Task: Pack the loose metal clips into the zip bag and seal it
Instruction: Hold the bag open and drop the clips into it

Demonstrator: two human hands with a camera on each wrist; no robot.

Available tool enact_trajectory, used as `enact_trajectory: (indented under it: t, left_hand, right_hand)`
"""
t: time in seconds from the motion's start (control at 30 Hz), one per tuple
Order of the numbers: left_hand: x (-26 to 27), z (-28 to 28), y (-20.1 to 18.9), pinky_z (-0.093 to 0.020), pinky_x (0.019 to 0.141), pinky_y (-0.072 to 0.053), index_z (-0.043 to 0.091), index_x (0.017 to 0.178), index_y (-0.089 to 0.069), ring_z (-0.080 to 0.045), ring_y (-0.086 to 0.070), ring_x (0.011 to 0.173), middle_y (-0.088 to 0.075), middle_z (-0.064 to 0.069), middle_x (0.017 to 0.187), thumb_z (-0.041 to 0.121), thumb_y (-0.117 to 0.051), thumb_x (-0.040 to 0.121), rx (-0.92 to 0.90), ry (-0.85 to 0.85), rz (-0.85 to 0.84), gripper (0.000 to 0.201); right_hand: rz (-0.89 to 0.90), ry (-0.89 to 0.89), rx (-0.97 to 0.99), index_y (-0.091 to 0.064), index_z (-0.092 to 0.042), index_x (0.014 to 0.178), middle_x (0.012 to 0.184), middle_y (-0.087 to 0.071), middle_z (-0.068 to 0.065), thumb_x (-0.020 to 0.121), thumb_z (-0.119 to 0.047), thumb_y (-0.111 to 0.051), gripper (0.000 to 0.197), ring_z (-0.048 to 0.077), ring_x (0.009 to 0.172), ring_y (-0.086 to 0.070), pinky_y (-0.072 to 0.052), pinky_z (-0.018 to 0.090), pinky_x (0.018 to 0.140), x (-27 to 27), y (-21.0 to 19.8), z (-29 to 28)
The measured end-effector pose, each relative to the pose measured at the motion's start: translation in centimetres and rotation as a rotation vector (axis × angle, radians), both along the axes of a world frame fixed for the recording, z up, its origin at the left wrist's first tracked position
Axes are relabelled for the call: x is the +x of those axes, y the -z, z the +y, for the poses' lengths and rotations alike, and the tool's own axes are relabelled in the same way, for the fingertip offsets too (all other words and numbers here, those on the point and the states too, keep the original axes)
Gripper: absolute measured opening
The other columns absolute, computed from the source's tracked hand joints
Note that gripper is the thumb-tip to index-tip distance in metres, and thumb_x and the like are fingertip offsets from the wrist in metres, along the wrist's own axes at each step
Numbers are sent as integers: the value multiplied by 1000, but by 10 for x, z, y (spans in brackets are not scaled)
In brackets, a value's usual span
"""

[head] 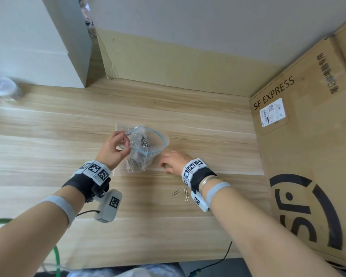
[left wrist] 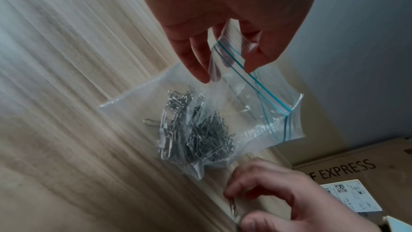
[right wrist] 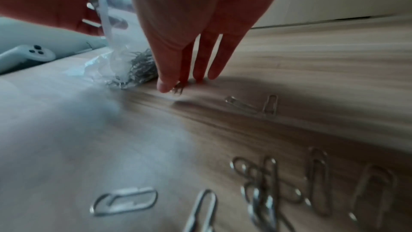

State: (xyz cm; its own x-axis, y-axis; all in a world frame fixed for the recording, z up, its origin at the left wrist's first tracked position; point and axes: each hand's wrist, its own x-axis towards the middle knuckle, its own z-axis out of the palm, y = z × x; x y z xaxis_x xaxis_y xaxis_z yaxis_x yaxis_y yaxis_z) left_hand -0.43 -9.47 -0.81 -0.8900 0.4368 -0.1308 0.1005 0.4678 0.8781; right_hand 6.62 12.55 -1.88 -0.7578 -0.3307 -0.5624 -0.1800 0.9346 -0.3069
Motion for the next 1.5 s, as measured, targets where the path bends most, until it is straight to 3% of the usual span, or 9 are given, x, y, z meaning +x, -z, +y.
enact_trajectory:
  t: [0.13, 0.37, 0.5, 0.8, 0.9, 1.03, 1.2, 1.4, 1.5]
  left_hand:
    - [-1, 2, 2, 5, 68, -35, 24, 65, -43, -21, -53, 87, -48, -6, 112, -2, -58, 80, 0, 17, 23, 34]
    - [3, 8, 1, 2, 66, -40, 24, 66, -44, -20, -53, 89, -46, -4, 112, -3, -57, 79, 21, 32, 30, 33]
    - [4, 12, 2, -1, 68, -39, 25, 67, -44, -18, -53, 91, -47, -5, 112, -2, -57, 80, 17, 45, 29, 33]
    - [5, 16, 4, -20, 85, -38, 22, 68, -45, -16, -48, 107, -50, -12, 117, -1, -58, 79, 13, 72, 19, 28]
    - [5, 17, 3, -24, 87, -37, 14, 71, -48, -16, -48, 106, -49, -14, 119, -2, -58, 78, 17, 69, 5, 20]
    - [5, 17, 3, -25, 86, -39, 16, 70, -47, -17, -48, 106, -49, -12, 119, -2, -58, 78, 26, 69, -7, 22]
    - [6, 17, 3, -29, 83, -43, 21, 67, -45, -20, -53, 97, -46, -3, 115, -1, -58, 79, 37, 71, -20, 28]
    - [6, 17, 1, -20, 82, -38, 22, 67, -44, -16, -52, 95, -47, -3, 115, 0, -57, 80, 15, 70, 5, 29]
    - [6, 16, 1, -23, 83, -39, 22, 66, -44, -18, -53, 93, -49, -4, 117, -1, -57, 80, 27, 59, 6, 30]
  right_hand:
    - [-69, 35, -11, -65, -14, 100, 110, -60, 2, 88, -22, -57, 17, 21, 105, -55, -44, 37, 91, 15, 2, 19]
    - [32, 490, 48, -50, -20, 121, 130, -42, 1, 92, -31, -49, 31, 21, 124, -39, -34, 36, 105, 37, 2, 59]
    - [-28, 451, 53, -50, -18, 119, 129, -46, 1, 92, -25, -50, 28, 18, 121, -43, -33, 33, 108, 45, 9, 56]
    - [-54, 634, -84, -63, -12, 95, 97, -69, 2, 97, -24, -39, 27, 19, 91, -64, -50, 35, 90, 61, -6, 59]
    - [-77, 803, 76, -61, -11, 78, 75, -65, 1, 98, -41, -28, 48, 23, 78, -66, -53, 41, 83, 73, -8, 79]
    - [-256, 862, 293, -66, -5, 81, 85, -72, 13, 93, -57, -21, 70, 27, 77, -68, -55, 40, 81, 86, -3, 82]
    - [-353, 1157, -12, -64, 1, 79, 63, -64, 8, 91, -54, -38, 62, 20, 50, -58, -54, 29, 61, 83, 3, 55]
    - [-207, 995, -181, -61, -16, 68, 70, -69, 6, 96, -40, -38, 43, 21, 63, -67, -54, 22, 58, 75, 4, 46]
    - [-111, 775, -13, -55, -25, 85, 84, -59, -6, 86, -39, -57, 14, 16, 76, -59, -54, 32, 74, 78, 5, 55]
